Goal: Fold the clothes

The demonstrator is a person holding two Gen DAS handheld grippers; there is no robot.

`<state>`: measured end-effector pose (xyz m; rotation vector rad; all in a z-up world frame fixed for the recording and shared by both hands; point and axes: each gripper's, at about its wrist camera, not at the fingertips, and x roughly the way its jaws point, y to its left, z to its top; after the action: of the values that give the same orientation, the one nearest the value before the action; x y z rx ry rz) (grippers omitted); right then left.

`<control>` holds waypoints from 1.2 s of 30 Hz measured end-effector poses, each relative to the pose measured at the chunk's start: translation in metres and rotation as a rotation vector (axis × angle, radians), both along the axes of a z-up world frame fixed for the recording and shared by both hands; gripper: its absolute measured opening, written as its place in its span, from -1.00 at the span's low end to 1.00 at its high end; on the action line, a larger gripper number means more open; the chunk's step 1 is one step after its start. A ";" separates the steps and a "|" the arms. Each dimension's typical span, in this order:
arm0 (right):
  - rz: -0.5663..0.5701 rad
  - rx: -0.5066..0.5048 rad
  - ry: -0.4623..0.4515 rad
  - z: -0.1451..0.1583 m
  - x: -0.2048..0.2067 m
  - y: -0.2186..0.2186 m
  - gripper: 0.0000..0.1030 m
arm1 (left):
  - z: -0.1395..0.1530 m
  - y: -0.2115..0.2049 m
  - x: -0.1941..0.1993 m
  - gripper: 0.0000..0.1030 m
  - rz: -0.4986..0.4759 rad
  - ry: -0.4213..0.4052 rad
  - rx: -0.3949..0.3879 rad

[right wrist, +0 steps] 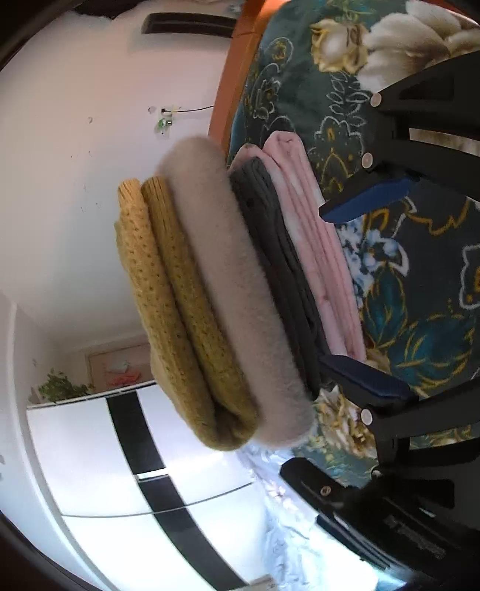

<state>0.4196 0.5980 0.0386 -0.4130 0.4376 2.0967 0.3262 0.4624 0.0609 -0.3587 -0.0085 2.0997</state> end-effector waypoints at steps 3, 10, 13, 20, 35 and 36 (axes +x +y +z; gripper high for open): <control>0.019 0.029 -0.016 0.002 -0.001 -0.006 0.55 | -0.001 -0.005 -0.003 0.91 -0.006 -0.033 0.012; 0.019 0.029 -0.041 0.004 0.001 -0.005 0.63 | 0.002 -0.006 -0.001 0.93 0.052 0.023 -0.048; 0.003 0.016 -0.031 0.004 0.005 -0.004 0.66 | 0.002 -0.008 -0.006 0.93 0.078 0.017 -0.059; -0.002 0.045 -0.014 0.010 0.007 -0.009 0.70 | 0.001 -0.009 -0.009 0.93 0.111 0.027 -0.078; 0.022 0.030 -0.012 0.009 0.004 -0.006 0.72 | -0.010 -0.007 -0.021 0.93 0.094 -0.059 -0.075; 0.021 0.027 -0.013 0.008 0.004 -0.006 0.73 | -0.010 -0.006 -0.020 0.93 0.095 -0.056 -0.078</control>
<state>0.4239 0.5923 0.0471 -0.4168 0.3978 2.1168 0.3062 0.4560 0.0509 -0.4722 0.0233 2.1876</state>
